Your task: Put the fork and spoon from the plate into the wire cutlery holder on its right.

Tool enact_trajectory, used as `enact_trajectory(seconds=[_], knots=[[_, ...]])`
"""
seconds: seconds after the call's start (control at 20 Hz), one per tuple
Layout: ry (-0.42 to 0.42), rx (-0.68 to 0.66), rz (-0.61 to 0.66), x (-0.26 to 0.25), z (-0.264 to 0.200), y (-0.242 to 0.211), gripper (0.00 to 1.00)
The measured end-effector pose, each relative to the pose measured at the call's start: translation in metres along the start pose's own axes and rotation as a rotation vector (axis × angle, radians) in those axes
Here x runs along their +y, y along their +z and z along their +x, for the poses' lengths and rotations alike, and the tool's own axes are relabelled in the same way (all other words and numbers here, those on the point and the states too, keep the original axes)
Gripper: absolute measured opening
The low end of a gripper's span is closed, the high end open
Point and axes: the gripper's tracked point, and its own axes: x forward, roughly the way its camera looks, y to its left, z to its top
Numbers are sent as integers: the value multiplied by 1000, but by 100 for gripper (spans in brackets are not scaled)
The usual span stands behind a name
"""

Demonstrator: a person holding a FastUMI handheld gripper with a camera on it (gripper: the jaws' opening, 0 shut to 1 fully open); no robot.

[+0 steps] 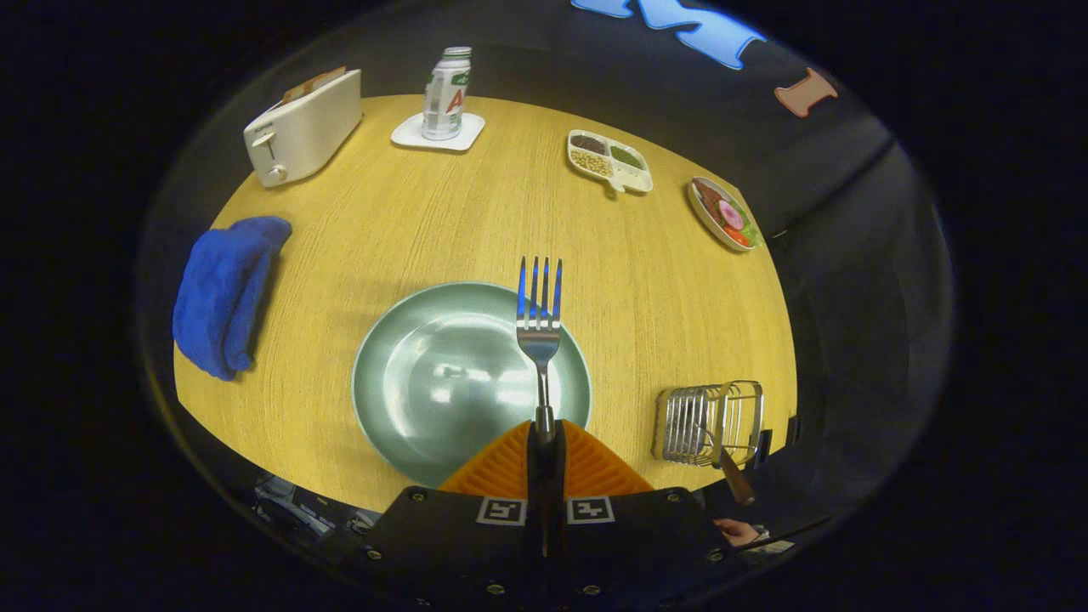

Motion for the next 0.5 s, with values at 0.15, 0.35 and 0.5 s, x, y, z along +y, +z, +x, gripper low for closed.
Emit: enact_trajectory(seconds=[0.15, 0.35, 0.5], knots=[[-38, 3, 61, -24, -12, 1, 3], [-111, 31, 108, -63, -21, -7, 3], [-134, 54, 160, -84, -24, -14, 3]])
